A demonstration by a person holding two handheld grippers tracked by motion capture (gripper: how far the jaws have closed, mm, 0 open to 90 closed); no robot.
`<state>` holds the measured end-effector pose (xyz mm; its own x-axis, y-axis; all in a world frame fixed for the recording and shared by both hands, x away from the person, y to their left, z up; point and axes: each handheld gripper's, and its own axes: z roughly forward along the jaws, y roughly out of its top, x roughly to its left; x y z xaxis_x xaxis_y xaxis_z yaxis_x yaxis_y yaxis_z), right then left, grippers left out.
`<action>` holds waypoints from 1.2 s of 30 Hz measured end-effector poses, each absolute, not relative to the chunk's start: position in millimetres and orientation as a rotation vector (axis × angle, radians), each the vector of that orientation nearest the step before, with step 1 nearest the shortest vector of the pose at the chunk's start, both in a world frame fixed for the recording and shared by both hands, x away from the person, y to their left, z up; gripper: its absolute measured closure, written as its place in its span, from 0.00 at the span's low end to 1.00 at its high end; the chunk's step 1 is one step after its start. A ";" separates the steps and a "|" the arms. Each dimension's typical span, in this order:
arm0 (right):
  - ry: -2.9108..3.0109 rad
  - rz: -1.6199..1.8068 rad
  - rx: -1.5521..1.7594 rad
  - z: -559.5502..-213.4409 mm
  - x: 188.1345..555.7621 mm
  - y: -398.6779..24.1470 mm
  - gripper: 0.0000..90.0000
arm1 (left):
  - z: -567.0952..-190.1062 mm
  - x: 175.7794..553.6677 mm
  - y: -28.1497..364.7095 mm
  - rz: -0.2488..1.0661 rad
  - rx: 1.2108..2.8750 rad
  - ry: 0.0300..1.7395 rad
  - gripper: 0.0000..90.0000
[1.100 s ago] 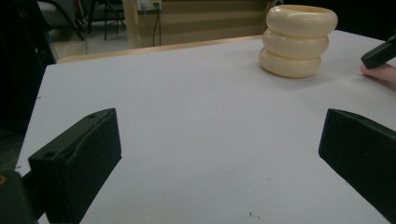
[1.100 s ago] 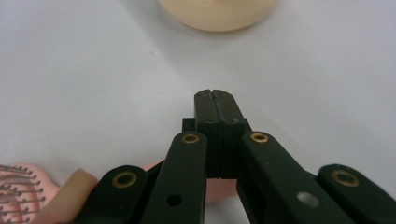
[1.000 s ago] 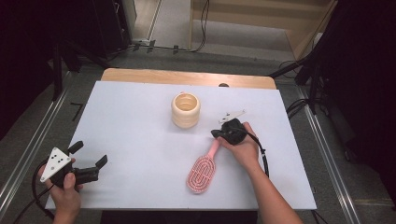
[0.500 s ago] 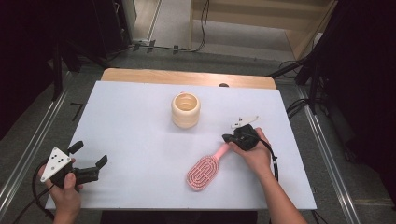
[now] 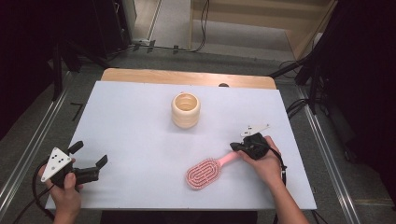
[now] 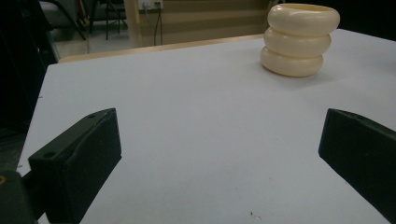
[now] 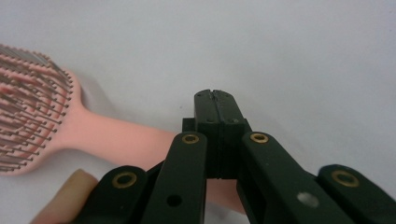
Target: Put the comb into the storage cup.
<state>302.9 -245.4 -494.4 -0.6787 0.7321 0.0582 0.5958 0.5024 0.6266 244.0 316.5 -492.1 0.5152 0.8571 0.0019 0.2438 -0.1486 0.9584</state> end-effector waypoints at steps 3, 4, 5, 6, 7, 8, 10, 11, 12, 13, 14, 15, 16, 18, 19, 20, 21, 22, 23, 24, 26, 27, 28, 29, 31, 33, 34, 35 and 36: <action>2.542 0.925 1.130 -495.7 299.1 -245.9 0.98 | -492.2 244.1 316.4 0.707 1.672 0.945 0.00; 2.550 0.927 1.123 -496.7 294.7 -246.9 0.98 | -492.2 244.1 316.3 0.708 1.673 0.946 0.00; 2.550 0.923 1.131 -496.8 292.9 -247.1 0.98 | -492.2 244.1 316.3 0.708 1.673 0.946 0.00; 2.550 0.923 1.131 -496.8 292.9 -247.1 0.98 | -492.2 244.0 316.3 0.708 1.673 0.947 0.00; 2.553 0.931 1.125 -498.1 289.0 -248.7 0.98 | -492.2 244.0 316.3 0.709 1.674 0.947 0.00; 2.552 0.931 1.126 -498.2 287.5 -249.1 0.98 | -492.2 244.0 316.3 0.708 1.674 0.946 0.00; 2.551 0.932 1.128 -498.4 285.6 -250.0 0.98 | -492.2 243.9 316.2 0.709 1.673 0.948 0.00; 2.552 0.936 1.128 -498.6 283.4 -251.2 0.98 | -492.1 243.9 316.2 0.709 1.675 0.947 0.00; 2.552 0.938 1.131 -498.5 279.2 -253.3 0.98 | -492.1 243.9 316.3 0.710 1.675 0.947 0.00; 2.552 0.938 1.131 -498.5 279.2 -253.3 0.98 | -492.1 243.9 316.3 0.710 1.675 0.947 0.00; 2.552 0.944 1.134 -499.0 275.1 -255.5 0.98 | -492.1 243.9 316.2 0.710 1.675 0.947 0.00; 2.553 0.943 1.135 -498.9 273.6 -256.5 0.98 | -492.1 243.9 316.2 0.710 1.675 0.947 0.00; 2.553 0.943 1.135 -498.9 273.6 -256.5 0.98 | -492.1 243.9 316.2 0.710 1.675 0.947 0.00; 2.559 0.946 1.124 -499.4 269.1 -259.0 0.98 | -492.1 243.8 316.1 0.710 1.676 0.949 0.00; 2.563 0.944 1.129 -499.3 267.2 -259.5 0.98 | -492.1 243.9 316.1 0.710 1.675 0.948 0.00; 2.567 0.937 1.116 -499.1 262.3 -261.7 0.98 | -492.1 243.8 316.1 0.710 1.676 0.948 0.00; 2.567 0.937 1.116 -499.1 262.3 -261.7 0.98 | -492.1 243.8 316.1 0.710 1.676 0.948 0.00; 2.569 0.940 1.118 -499.2 257.8 -263.3 0.98 | -492.1 243.8 316.1 0.710 1.676 0.949 0.00; 2.570 0.940 1.124 -499.0 255.8 -263.8 0.98 | -492.1 243.9 316.1 0.710 1.677 0.949 0.00; 2.570 0.942 1.126 -499.3 253.1 -264.8 0.98 | -492.1 243.9 316.1 0.710 1.677 0.949 0.00; 2.577 0.947 1.123 -500.1 249.0 -266.2 0.98 | -492.1 243.9 316.0 0.711 1.677 0.949 0.00; 2.583 0.949 1.119 -500.6 247.2 -266.9 0.98 | -492.1 243.9 316.1 0.711 1.679 0.949 0.00; 2.583 0.949 1.119 -500.6 247.2 -266.9 0.98 | -492.1 243.9 316.1 0.711 1.679 0.949 0.00; 2.586 0.952 1.117 -501.1 245.5 -266.9 0.98 | -492.1 243.9 315.9 0.711 1.677 0.950 0.00; 2.595 0.955 1.104 -502.6 241.5 -267.5 0.98 | -492.1 243.9 315.8 0.712 1.677 0.951 0.00; 2.604 0.967 1.097 -503.5 237.2 -267.8 0.98 | -492.1 243.8 315.7 0.712 1.678 0.951 0.00; 2.604 0.967 1.097 -503.5 237.2 -267.8 0.98 | -492.1 243.8 315.9 0.713 1.682 0.950 0.00; 2.607 0.968 1.089 -503.3 236.7 -268.1 0.98 | -492.1 243.9 315.8 0.713 1.681 0.951 0.00; 2.603 0.975 1.084 -502.7 236.2 -268.4 0.97 | -492.1 243.9 315.8 0.714 1.681 0.951 0.00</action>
<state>236.2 -268.4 -502.7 -0.7249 0.6817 0.0988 0.5788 0.5250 0.6240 243.9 315.8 -492.1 0.5100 0.8601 0.0077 0.2480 -0.1556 0.9562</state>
